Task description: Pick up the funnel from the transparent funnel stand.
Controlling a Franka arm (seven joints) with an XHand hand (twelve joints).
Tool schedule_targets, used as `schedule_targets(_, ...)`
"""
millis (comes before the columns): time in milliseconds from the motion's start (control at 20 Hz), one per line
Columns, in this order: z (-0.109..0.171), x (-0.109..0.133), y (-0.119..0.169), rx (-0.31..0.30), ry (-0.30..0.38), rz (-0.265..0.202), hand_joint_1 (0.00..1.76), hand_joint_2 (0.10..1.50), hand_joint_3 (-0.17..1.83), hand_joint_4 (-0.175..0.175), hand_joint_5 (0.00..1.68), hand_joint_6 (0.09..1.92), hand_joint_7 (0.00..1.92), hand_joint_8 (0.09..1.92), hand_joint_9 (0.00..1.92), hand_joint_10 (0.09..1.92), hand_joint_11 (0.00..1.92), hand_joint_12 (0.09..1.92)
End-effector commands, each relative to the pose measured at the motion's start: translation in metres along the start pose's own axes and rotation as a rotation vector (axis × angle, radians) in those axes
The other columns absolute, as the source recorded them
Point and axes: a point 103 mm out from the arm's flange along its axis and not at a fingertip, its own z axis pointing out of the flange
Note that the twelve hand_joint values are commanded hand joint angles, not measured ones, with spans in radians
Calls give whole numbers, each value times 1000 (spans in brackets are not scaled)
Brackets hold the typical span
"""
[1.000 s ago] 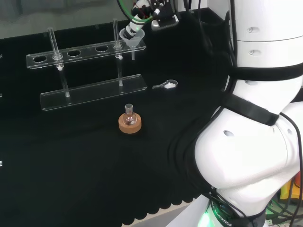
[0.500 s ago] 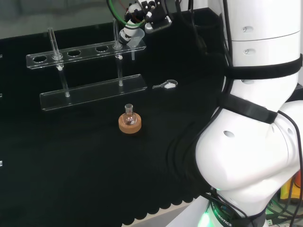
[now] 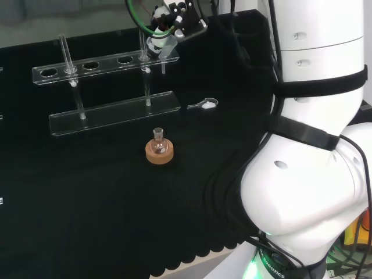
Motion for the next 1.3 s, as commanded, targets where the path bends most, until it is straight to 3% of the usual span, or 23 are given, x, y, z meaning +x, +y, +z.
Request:
schedule_targets(50,4,-2,5,21,-12,11,579,749,272,-54,77,87,0,624,206,848,349,1479)
schedule_targets(750,7,-9,10,38,-44,40,635,723,417,-53,149,87,21,712,325,802,414,1439)
schedule_targets(1100,4,-9,11,35,-96,47,702,739,592,-44,418,87,301,668,628,615,485,1353)
schedule_targets(1300,1,-9,7,-31,-109,48,729,777,609,-35,594,87,457,647,754,557,503,1323)
